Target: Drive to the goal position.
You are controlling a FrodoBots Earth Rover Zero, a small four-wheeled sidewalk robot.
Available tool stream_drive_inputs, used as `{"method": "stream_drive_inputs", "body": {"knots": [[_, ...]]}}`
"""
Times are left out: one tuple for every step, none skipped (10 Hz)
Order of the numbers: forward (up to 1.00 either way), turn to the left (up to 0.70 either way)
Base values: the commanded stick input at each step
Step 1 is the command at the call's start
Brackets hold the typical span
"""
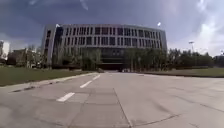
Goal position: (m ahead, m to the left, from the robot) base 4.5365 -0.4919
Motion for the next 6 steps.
{"method": "stream_drive_inputs", "body": {"knots": [[0.50,0.00],[0.50,0.00],[0.50,0.00],[0.50,0.00],[0.50,0.00],[0.50,0.00]]}}
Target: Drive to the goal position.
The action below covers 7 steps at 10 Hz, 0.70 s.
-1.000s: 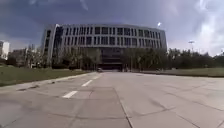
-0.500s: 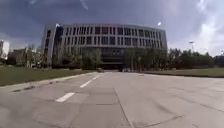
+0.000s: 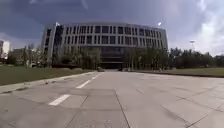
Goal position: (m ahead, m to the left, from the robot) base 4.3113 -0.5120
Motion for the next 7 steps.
{"method": "stream_drive_inputs", "body": {"knots": [[0.50,0.00],[0.50,0.00],[0.50,0.00],[0.50,0.00],[0.50,0.00],[0.50,0.00],[0.50,0.00]]}}
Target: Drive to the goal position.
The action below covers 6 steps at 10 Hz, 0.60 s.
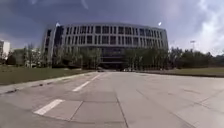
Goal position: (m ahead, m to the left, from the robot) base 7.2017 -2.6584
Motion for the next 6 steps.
{"method": "stream_drive_inputs", "body": {"knots": [[0.50,0.00],[0.50,0.00],[0.50,0.00],[0.50,0.00],[0.50,0.00],[0.50,0.00]]}}
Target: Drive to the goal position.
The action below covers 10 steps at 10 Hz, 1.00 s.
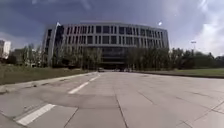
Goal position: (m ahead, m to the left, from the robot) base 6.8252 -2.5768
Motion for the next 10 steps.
{"method": "stream_drive_inputs", "body": {"knots": [[0.50,0.00],[0.50,0.00],[0.50,0.00],[0.50,0.00],[0.50,0.00],[0.50,0.00],[0.50,0.00],[0.50,0.00],[0.50,0.00],[0.50,0.00]]}}
